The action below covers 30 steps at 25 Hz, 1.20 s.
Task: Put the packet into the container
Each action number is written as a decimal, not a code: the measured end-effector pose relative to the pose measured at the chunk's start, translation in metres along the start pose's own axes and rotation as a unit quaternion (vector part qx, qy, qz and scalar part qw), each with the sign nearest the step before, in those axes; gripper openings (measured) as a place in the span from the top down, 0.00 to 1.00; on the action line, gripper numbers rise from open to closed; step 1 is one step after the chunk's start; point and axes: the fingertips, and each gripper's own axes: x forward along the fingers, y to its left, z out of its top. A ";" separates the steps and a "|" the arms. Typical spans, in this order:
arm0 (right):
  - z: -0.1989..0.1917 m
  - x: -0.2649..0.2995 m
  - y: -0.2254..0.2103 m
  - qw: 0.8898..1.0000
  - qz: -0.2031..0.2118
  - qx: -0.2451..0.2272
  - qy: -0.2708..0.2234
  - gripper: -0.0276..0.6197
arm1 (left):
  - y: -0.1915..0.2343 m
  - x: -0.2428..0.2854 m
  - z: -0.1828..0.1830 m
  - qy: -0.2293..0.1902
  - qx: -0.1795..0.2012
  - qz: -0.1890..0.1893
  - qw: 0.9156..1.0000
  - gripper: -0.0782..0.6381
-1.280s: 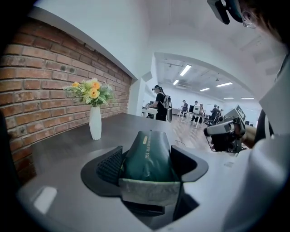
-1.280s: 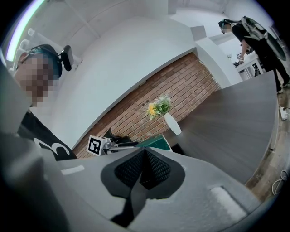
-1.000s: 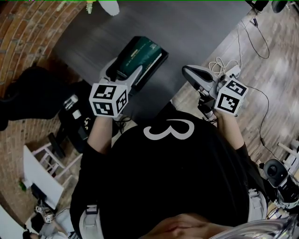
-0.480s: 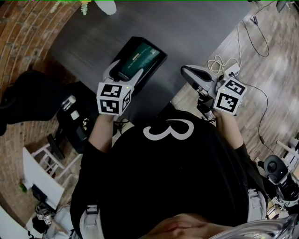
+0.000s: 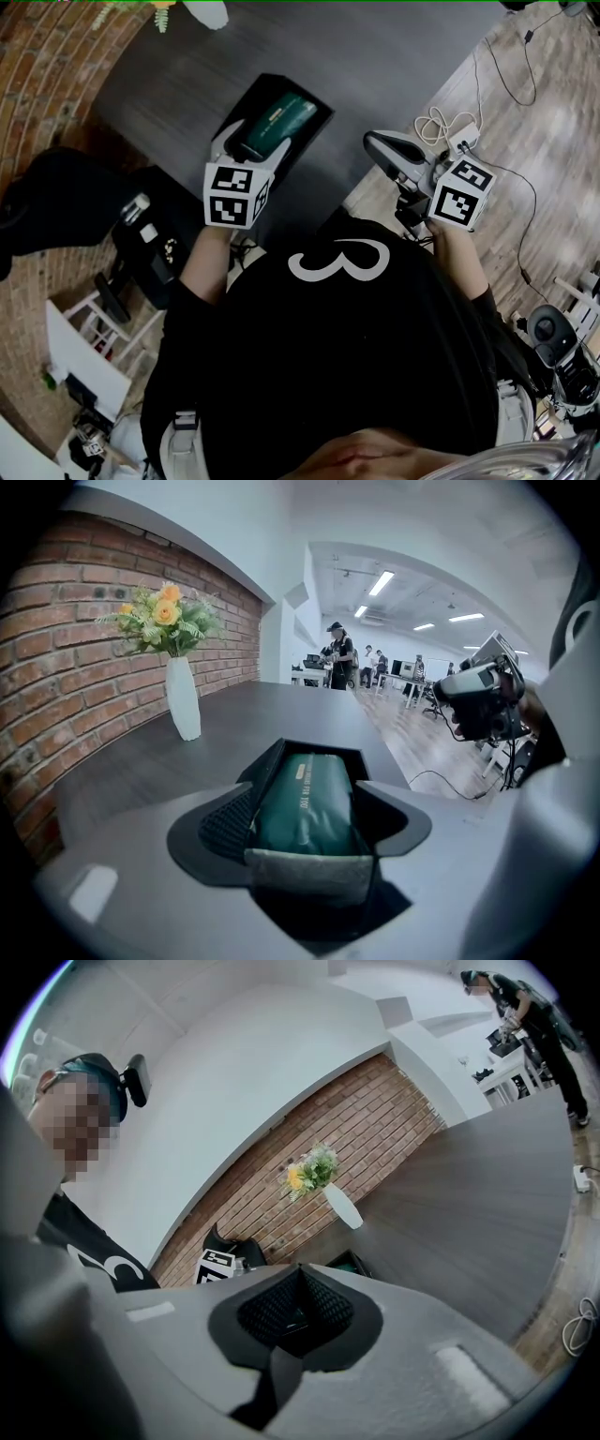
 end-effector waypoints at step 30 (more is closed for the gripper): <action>-0.012 0.002 0.032 0.999 0.030 -0.004 0.009 0.96 | -0.021 -0.046 0.022 -0.057 -0.039 -0.070 0.995 0.49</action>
